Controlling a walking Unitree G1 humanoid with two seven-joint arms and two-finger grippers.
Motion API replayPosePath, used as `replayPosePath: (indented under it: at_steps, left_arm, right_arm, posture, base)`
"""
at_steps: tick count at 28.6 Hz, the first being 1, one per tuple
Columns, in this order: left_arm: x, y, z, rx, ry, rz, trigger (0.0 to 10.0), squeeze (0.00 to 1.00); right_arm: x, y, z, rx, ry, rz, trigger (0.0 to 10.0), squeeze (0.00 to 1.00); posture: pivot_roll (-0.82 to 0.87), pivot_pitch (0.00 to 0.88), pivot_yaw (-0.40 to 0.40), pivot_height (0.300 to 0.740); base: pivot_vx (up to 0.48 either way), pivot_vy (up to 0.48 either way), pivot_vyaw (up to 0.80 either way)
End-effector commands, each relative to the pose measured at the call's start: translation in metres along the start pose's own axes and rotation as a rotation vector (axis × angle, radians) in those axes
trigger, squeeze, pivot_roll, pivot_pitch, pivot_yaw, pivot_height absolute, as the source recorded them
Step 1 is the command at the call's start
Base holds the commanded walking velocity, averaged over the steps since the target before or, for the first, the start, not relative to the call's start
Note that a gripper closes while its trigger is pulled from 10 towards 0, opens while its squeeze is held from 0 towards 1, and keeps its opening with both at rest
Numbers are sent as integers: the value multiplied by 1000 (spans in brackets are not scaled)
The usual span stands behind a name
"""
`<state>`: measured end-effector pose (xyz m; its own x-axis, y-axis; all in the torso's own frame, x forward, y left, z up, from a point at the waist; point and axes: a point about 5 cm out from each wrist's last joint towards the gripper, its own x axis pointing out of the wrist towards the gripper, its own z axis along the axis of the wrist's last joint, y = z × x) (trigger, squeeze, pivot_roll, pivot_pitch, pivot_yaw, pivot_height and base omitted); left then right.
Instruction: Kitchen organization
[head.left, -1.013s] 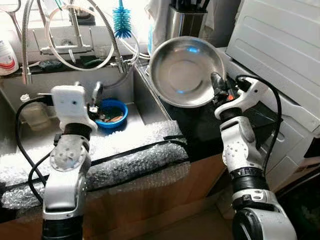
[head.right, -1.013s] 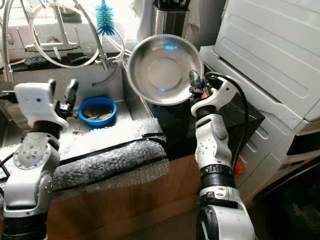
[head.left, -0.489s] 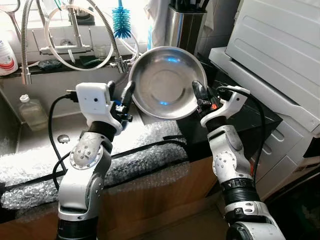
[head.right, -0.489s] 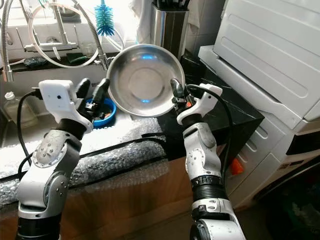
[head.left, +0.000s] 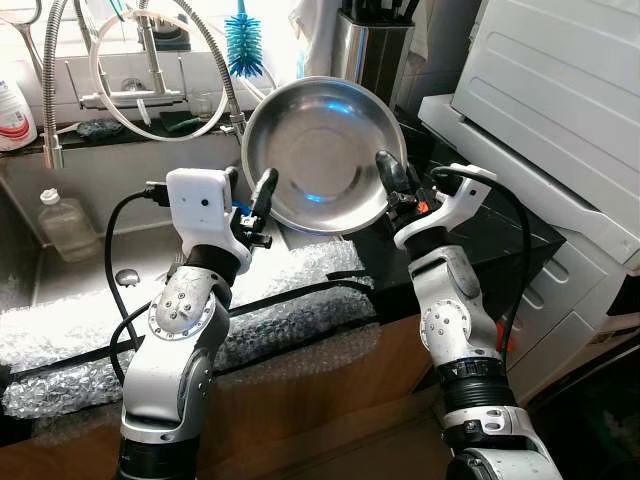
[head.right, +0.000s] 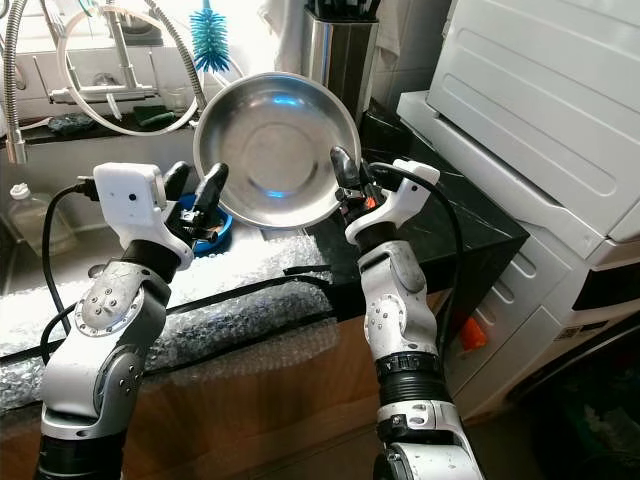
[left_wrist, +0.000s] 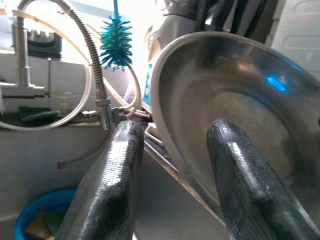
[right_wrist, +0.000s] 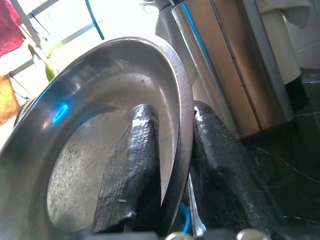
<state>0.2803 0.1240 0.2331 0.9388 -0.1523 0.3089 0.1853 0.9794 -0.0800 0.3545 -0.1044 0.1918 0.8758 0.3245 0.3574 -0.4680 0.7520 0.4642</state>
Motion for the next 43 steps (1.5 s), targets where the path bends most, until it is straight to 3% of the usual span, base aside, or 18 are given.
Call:
replayPosePath:
  at_steps: [1, 15, 18, 19, 20, 21, 43]
  left_arm:
    - [-1, 1, 0, 18, 6, 15, 10000, 0]
    - [4, 3, 5, 58, -38, 71, 10000, 0]
    - [5, 2, 5, 64, -39, 75, 9137, 0]
    - [5, 1, 5, 62, -39, 71, 7882, 0]
    - [5, 1, 4, 63, -39, 70, 3608, 0]
    - [5, 0, 5, 60, -41, 70, 0, 0]
    - [5, -3, 2, 68, -29, 51, 0, 0]
  right_arm:
    - [3, 10, 8, 3, -31, 50, 10000, 0]
    - [1, 17, 6, 28, -13, 93, 10000, 0]
    - [0, 19, 5, 32, -8, 103, 10000, 0]
    - [0, 20, 4, 31, -5, 107, 10000, 0]
    - [0, 20, 4, 32, -4, 109, 10000, 0]
    - [0, 20, 4, 34, -2, 111, 10000, 0]
    - [0, 23, 0, 20, 20, 122, 10000, 0]
  posture:
    - [25, 0, -90, 740]
    - [16, 0, -90, 740]
    - [15, 0, -91, 740]
    - [15, 0, -91, 740]
    - [15, 0, -91, 740]
    - [15, 0, -91, 740]
    - [14, 0, -94, 740]
  base:
    - [0, 0, 0]
    - [0, 0, 0]
    - [0, 0, 0]
    - [0, 0, 0]
    - [0, 0, 0]
    - [0, 0, 0]
    - [0, 0, 0]
